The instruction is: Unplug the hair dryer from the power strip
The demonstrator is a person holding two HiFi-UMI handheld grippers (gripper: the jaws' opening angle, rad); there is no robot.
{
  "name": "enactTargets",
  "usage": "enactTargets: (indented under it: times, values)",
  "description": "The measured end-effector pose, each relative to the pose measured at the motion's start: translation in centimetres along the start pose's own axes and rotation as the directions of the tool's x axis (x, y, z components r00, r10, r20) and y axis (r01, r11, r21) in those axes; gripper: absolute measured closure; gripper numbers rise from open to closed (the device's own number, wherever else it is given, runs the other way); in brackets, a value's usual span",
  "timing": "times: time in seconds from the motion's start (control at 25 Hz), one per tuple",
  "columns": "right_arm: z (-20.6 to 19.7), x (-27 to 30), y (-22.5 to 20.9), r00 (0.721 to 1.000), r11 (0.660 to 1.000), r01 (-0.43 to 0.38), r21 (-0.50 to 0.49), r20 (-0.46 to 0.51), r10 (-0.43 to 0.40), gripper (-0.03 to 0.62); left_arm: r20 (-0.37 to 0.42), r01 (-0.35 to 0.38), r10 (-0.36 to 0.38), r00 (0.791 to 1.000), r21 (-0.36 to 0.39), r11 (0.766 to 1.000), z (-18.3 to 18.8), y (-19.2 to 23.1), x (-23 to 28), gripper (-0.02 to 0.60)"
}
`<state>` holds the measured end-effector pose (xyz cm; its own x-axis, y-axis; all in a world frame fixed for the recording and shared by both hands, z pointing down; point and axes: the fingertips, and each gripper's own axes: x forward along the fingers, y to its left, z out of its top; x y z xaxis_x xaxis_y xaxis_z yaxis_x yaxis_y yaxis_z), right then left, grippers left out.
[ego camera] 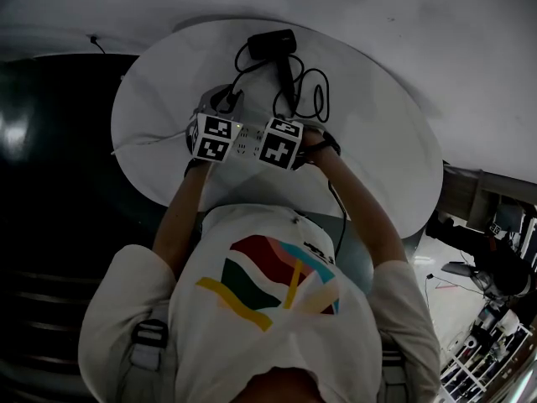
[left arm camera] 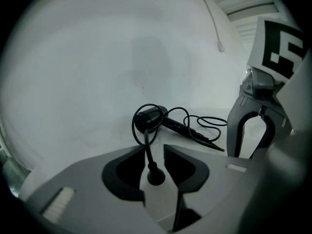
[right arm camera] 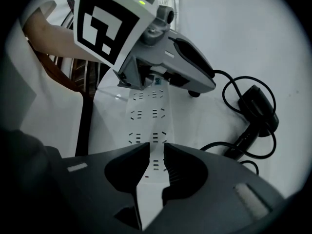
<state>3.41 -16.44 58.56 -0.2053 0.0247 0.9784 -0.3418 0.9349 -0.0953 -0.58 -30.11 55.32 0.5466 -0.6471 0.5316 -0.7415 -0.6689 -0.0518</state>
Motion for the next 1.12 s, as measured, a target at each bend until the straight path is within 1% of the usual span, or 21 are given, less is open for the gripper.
enactTargets:
  times: [0.08, 0.12, 0.32, 0.44, 0.64, 0.76, 0.88, 1.0, 1.08, 1.12]
  values:
    - [0.0, 0.1, 0.0, 1.0, 1.0, 0.001, -0.001, -0.002, -0.001, 0.487, 0.007, 0.011, -0.011, 1.0, -0.022, 1.0, 0.0, 0.0, 0.2, 0.382]
    - [0.0, 0.1, 0.0, 1.0, 1.0, 0.001, -0.002, -0.003, -0.001, 0.487, 0.013, 0.012, -0.012, 1.0, -0.031, 0.999, 0.1, -0.1, 0.3, 0.332]
    - [0.0, 0.1, 0.0, 1.0, 1.0, 0.011, -0.004, -0.004, -0.011, 0.487, 0.051, -0.015, 0.016, 0.999, -0.031, 0.999, 0.6, 0.2, 0.4, 0.268]
    - [-0.1, 0.2, -0.2, 1.0, 1.0, 0.016, -0.005, -0.007, -0.016, 0.487, 0.058, -0.039, 0.042, 0.997, -0.05, 0.998, 0.6, 0.5, 0.0, 0.242]
    - [-0.2, 0.4, -0.2, 1.0, 1.0, 0.027, -0.006, -0.01, -0.027, 0.485, 0.074, -0.075, 0.083, 0.994, -0.103, 0.992, 0.2, 1.2, -1.0, 0.222]
    - [-0.3, 0.5, -0.2, 0.999, 0.999, 0.033, -0.009, -0.015, -0.033, 0.485, 0.093, -0.091, 0.104, 0.99, -0.132, 0.987, 0.6, 1.5, -2.0, 0.222]
    - [-0.3, 0.5, -0.2, 0.999, 0.999, 0.038, -0.011, -0.017, -0.039, 0.485, 0.115, -0.09, 0.109, 0.987, -0.16, 0.983, 1.2, 1.6, -3.1, 0.231]
    - [-0.2, 0.4, -0.1, 0.998, 0.998, 0.055, -0.006, -0.005, -0.055, 0.485, 0.131, -0.086, 0.11, 0.985, -0.174, 0.981, 1.9, 1.6, -4.3, 0.291]
    - [-0.2, 0.3, -0.1, 0.998, 0.998, 0.07, -0.002, 0.0, -0.07, 0.485, 0.161, -0.083, 0.109, 0.981, -0.162, 0.983, 3.0, 1.3, -5.3, 0.357]
    - [-0.2, 0.3, -0.1, 0.997, 0.997, 0.074, 0.003, 0.001, -0.074, 0.485, 0.179, -0.076, 0.105, 0.978, -0.162, 0.984, 3.5, 1.1, -5.8, 0.379]
